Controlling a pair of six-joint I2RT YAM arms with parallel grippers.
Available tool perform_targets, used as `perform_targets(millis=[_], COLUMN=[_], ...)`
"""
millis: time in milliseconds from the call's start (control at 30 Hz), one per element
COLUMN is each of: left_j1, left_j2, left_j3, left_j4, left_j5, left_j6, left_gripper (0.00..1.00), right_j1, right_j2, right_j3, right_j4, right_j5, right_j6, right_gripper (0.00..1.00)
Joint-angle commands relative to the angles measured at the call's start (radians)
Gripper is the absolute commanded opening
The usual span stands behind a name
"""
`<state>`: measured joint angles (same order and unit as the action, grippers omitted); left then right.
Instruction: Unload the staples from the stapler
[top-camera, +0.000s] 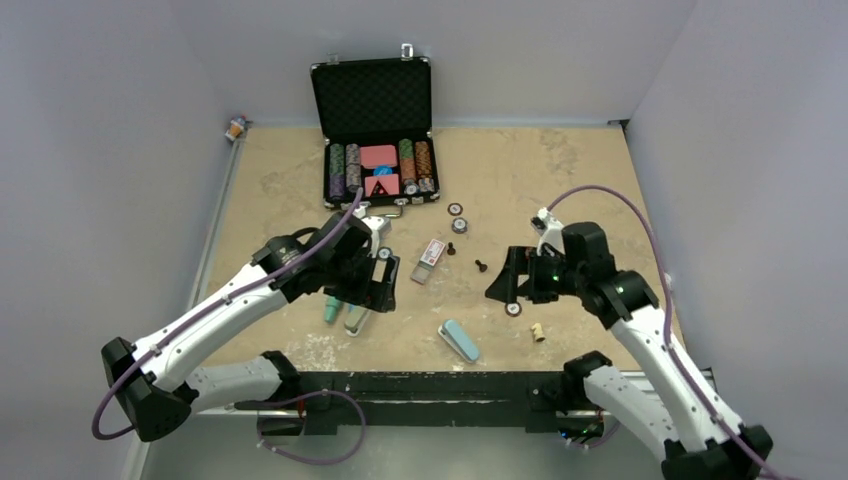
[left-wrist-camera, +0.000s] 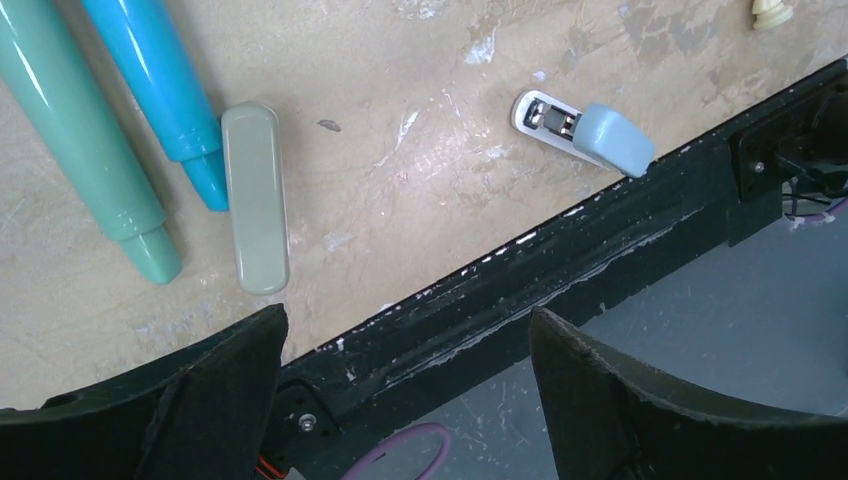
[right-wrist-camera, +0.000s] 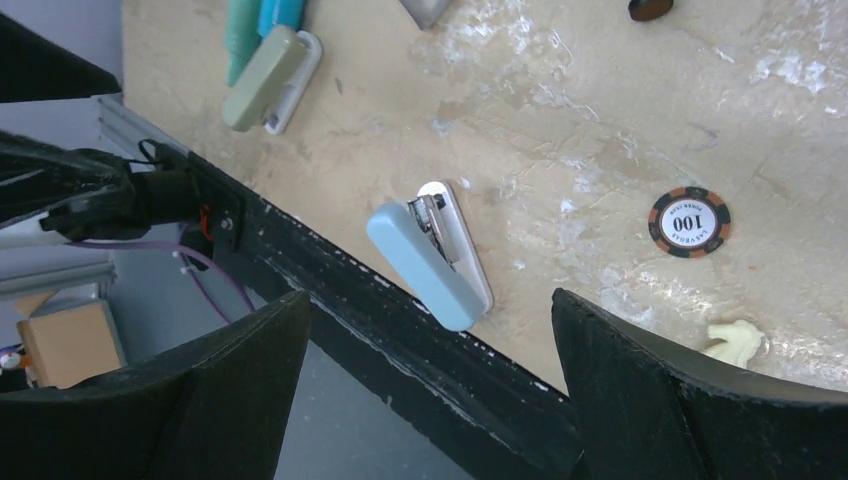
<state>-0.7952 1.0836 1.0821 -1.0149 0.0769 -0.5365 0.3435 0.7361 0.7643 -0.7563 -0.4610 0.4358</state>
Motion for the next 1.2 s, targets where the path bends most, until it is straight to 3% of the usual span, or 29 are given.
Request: perform_targets(millis=[0,200,333,433,500,667,833,1167], left_j1=[-0.003,-0.003,-0.003,-0.002,-0.002,-0.002,-0.002,-0.002], left_j2=[0.061,0.113,0.095,0.052,0.023,-0.014,-0.028,-0.092], left_j3=[0.05,0.126,0.107,0.069,0.042,0.018,0.039,0.04], left_j4=[0.026,-0.003,-0.008,0.006,0.016,0.006,-0.019,-0.06], left_j5=[-0.013,-0.036,-0.044,-0.044,-0.046,-0.067,-0.073,-0.104], left_j6=[0.036,0.066,0.075,0.067,0.061,0.067,0.082,0.072], left_gripper=[0.94,0.94,0.94,0.94,0.94,0.94,0.95,0.95], right_j1=[0.103,0.376,0.602,0.692,0.729,0.761,0.779,0.881], right_j2=[0.16,0.278,0.302,0.259,0.198,0.105,0.21,0.413], right_j3=[0.135,0.292,0.281,0.23,0.179,0.063,0.047,0.043], right_j4=[-0.001,0.006,-0.002,0.037,0.108,0.213,0.252,0.232], right_j5=[0.13,0.293,0.438,0.474,0.489,0.528,0.506,0.619], right_j6=[0.071,0.104,0.128,0.171,0.208,0.206,0.159,0.209], right_gripper=[0.93,0.93,0.93,0.91,0.85,0.84,0.86,0.86])
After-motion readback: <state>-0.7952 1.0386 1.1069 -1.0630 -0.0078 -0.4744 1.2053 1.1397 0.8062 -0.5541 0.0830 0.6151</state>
